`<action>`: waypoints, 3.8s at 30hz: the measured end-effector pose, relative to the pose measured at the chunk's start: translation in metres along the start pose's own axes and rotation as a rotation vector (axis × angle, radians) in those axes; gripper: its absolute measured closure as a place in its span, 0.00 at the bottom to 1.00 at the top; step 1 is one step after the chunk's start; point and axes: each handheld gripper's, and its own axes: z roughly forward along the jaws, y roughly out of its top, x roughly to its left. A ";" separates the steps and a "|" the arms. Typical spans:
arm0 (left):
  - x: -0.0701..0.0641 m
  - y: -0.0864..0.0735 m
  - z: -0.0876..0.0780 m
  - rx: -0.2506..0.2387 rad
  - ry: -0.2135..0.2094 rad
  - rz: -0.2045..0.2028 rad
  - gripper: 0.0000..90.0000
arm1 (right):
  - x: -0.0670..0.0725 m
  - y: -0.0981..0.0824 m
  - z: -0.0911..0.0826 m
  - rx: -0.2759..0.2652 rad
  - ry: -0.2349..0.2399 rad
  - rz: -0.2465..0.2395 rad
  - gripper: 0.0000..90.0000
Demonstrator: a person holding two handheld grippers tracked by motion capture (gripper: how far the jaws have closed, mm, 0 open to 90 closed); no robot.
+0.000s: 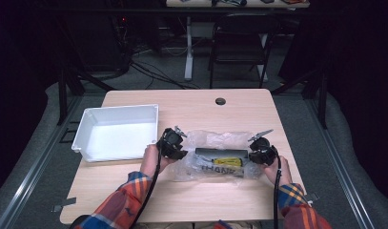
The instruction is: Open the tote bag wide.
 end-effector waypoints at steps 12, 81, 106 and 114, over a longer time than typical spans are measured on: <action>-0.051 -0.003 0.009 0.060 0.014 0.145 0.56 | -0.001 0.000 0.001 0.005 0.012 0.015 1.00; 0.001 0.053 0.032 0.099 -0.122 0.038 0.92 | 0.067 0.007 -0.030 -0.102 0.112 -0.347 0.93; 0.021 0.063 0.033 0.065 0.112 -0.046 0.60 | 0.070 -0.004 -0.027 -0.029 0.315 -0.346 0.71; -0.018 0.042 -0.002 0.001 0.049 0.060 0.49 | 0.056 0.010 -0.070 -0.216 0.292 -0.246 0.53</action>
